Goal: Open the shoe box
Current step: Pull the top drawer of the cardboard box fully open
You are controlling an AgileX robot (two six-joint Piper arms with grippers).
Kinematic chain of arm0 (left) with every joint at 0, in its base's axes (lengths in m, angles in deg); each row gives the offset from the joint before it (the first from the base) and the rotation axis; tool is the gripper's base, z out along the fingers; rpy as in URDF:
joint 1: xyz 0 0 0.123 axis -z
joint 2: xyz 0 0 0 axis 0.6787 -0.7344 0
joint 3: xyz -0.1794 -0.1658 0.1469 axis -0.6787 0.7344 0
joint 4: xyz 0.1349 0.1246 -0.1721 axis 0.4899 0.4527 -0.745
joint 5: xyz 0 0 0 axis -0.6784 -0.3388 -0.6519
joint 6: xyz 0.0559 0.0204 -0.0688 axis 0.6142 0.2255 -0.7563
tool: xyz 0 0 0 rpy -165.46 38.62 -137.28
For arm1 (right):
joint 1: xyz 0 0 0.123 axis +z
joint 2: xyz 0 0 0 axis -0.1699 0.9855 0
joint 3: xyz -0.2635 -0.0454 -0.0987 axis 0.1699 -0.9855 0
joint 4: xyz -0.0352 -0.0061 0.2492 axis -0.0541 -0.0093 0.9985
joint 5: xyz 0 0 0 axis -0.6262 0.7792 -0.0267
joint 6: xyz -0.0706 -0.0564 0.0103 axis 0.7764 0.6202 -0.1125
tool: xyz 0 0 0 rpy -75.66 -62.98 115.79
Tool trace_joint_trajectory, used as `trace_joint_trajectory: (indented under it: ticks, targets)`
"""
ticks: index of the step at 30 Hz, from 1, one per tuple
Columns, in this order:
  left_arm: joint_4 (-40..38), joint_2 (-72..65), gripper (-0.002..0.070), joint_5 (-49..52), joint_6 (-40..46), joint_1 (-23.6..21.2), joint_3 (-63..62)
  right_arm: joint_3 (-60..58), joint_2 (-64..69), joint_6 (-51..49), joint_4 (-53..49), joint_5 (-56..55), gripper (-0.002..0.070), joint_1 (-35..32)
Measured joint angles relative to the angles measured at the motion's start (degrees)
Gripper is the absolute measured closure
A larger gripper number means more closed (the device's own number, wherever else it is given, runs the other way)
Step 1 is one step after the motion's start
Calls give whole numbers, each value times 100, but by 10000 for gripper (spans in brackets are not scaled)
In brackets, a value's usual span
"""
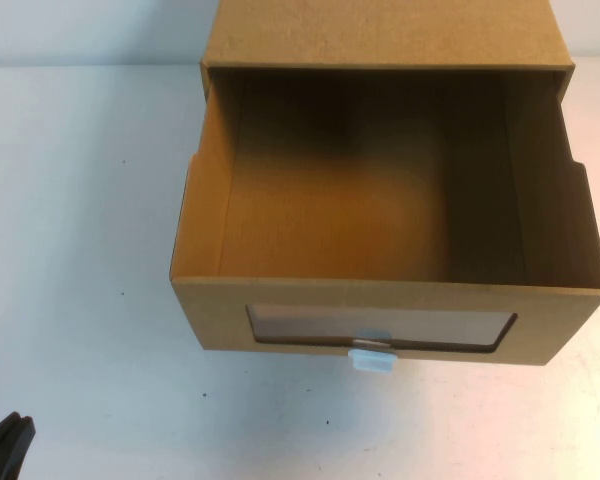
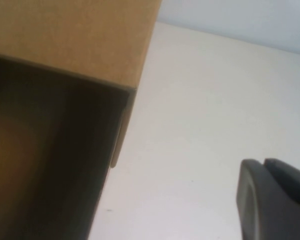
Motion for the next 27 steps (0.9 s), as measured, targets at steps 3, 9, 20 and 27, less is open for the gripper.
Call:
trace_joint_trajectory:
  ticks: [3, 9, 20, 27]
  targets:
    - [0, 0, 679, 0, 0, 0, 0, 0, 11, 0, -166, -79, 690, 0]
    - [0, 0, 679, 0, 0, 0, 0, -622, -113, 0, -449, -1578, 689, -503]
    - [0, 0, 679, 0, 0, 0, 0, -4641, -2194, -553, -503, -5685, 689, -2919]
    - [0, 0, 679, 0, 0, 0, 0, -6080, -3875, -651, -473, -5684, 690, -3135]
